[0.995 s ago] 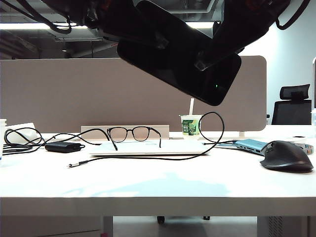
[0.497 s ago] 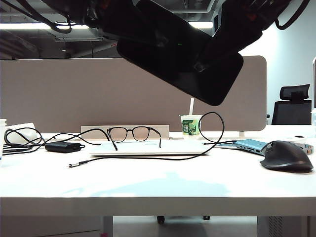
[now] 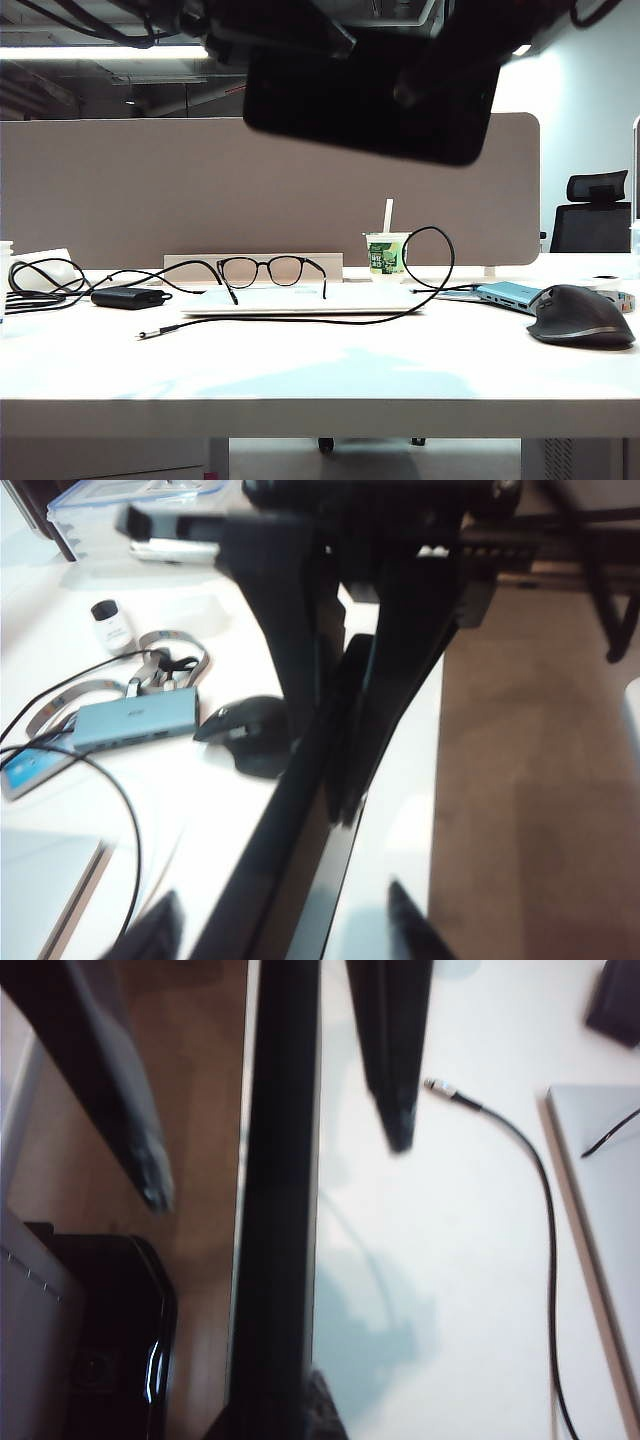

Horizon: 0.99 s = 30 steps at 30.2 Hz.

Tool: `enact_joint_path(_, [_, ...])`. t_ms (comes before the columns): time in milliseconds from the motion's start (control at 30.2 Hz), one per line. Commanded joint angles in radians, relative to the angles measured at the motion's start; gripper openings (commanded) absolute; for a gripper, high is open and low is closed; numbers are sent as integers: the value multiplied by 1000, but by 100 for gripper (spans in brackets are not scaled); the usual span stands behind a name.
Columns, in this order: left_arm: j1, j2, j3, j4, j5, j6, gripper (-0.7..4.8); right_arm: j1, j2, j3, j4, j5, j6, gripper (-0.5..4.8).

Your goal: Pick up the black phone, pick up the charger plug, insert the charger plug into the phone's charging port, and finally place the connected phone back on the desk.

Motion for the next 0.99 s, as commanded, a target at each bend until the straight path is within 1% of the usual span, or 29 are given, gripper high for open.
enact_joint_path(33, [12,-9,4,106,21,-92,252,-31,-58,6,47,-75,51,-1])
enact_joint_path(133, [45,-9,4,215,76,-214,252,-64,-105,6,96,-135,117,-1])
enact_joint_path(166, [54,-9,4,246,87,-248,258,-78,-119,6,112,-158,134,-1])
enact_joint_path(199, [64,-9,4,285,101,-286,279,-94,-135,5,136,-190,156,-1])
enact_joint_path(265, [79,-9,4,343,123,-337,306,-114,-157,5,184,-237,206,-1])
enact_joint_path(398, [111,-9,4,476,194,-452,310,-125,-189,6,329,-307,334,-1])
enact_joint_path(497, [111,-9,4,578,197,-530,310,-124,-196,5,454,-344,427,-1])
enact_joint_path(564, [111,-9,4,655,196,-585,310,-124,-196,5,551,-378,511,-1])
enact_joint_path(663, [111,-8,4,772,196,-679,310,-123,-196,3,681,-388,625,-1])
enact_joint_path(829, [111,-8,4,940,172,-798,310,-123,-195,3,818,-410,733,-1])
enact_joint_path(995, [110,-8,4,1024,137,-866,309,-116,-187,3,911,-414,816,-1])
